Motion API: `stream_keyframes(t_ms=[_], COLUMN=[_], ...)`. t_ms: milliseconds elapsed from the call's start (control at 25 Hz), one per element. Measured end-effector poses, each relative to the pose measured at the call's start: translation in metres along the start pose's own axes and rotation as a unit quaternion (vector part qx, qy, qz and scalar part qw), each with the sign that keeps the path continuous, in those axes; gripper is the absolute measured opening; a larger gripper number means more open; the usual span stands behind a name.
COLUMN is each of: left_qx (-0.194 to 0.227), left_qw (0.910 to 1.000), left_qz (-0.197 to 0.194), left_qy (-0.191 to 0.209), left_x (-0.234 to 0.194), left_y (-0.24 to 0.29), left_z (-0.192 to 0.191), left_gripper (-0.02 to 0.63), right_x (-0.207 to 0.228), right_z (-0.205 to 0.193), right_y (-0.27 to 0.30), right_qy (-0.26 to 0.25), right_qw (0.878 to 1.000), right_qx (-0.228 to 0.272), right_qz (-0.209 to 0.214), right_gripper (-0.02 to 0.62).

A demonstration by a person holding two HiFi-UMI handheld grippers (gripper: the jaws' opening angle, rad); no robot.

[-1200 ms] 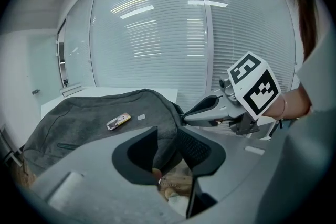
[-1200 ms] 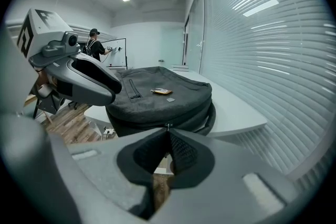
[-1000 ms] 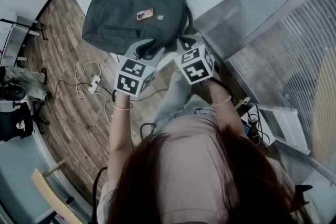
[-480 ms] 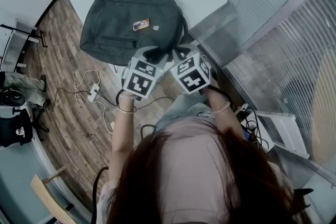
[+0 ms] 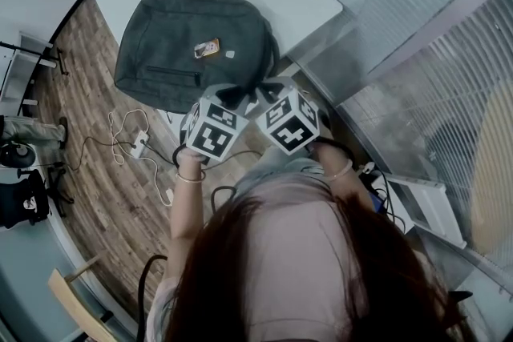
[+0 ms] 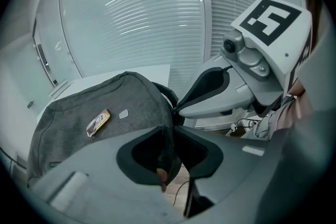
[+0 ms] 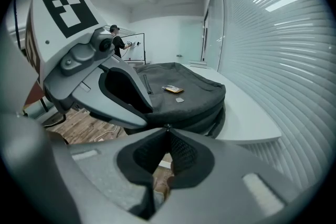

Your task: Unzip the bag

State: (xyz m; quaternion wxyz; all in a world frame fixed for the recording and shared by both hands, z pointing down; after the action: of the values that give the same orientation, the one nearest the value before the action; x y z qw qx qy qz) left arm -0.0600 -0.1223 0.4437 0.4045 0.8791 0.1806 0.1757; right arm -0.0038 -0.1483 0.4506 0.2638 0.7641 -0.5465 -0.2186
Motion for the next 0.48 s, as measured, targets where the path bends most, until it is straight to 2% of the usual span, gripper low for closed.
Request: stream_keyframes(t_ms=[480], left_qx=[0.024], left_qw=[0.998], left_qz=[-0.046], left_qy=[-0.037], left_x=[-0.009], left_y=[0.005], left_z=[0.0], left_gripper=[0.063], right_x=[0.014], right_z=[0.0], right_y=[0.005], right_qy=[0.007], right_qw=[1.0], right_qx=[-0.005], right_qz=[0.004], right_gripper=[0.011])
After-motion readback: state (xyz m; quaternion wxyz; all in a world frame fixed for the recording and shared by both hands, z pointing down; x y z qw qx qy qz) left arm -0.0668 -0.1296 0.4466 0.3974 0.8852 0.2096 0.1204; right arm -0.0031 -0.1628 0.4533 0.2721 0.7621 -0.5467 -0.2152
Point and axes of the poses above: the fingertips, and each gripper's own axes: y forward along the fingers, x to its right, z out of its top, the point moved 4 cm from there along -y, backward along the fingers, and after that the axes turned 1 degree about z, right-handed, at the moved point
